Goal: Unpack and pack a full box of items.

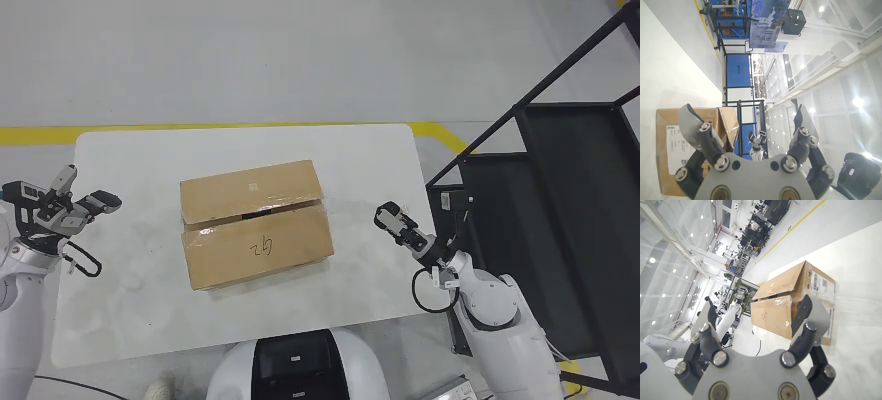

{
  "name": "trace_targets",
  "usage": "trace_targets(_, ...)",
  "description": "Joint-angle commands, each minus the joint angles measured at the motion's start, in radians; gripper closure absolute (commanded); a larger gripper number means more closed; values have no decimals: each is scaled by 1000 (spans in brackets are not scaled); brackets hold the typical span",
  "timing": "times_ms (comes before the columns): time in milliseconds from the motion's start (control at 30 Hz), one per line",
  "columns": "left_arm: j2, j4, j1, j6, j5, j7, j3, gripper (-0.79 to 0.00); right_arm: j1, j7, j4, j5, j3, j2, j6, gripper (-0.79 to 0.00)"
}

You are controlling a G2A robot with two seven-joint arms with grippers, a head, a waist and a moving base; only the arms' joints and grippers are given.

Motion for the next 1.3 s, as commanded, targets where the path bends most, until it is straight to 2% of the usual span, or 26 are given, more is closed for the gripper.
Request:
trace_targets(0, 0, 0, 0, 0, 0, 0, 0, -785, 17, 57, 1, 8, -28, 2, 21, -785)
trace_targets(100, 0, 0, 0, 0, 0, 0, 0, -785, 108, 249, 29, -68, -75, 14, 22, -785)
trace_targets(267, 0, 0, 0, 0, 0, 0, 0, -785, 281, 388, 171, -88, -143, 20, 40, -785)
trace_targets(467, 0, 0, 0, 0, 0, 0, 0, -785, 441, 413, 303, -72, -194, 20, 36, -785)
trace_targets(667, 0, 0, 0, 0, 0, 0, 0, -785, 541, 441, 400, -75, -268, 16, 69, -785)
trace_targets(933, 0, 0, 0, 0, 0, 0, 0, -785, 596, 499, 478, -16, -357, 9, 36, -785)
trace_targets(1267, 0, 0, 0, 0, 0, 0, 0, -785, 499, 695, 331, 162, -324, 40, -53, -785)
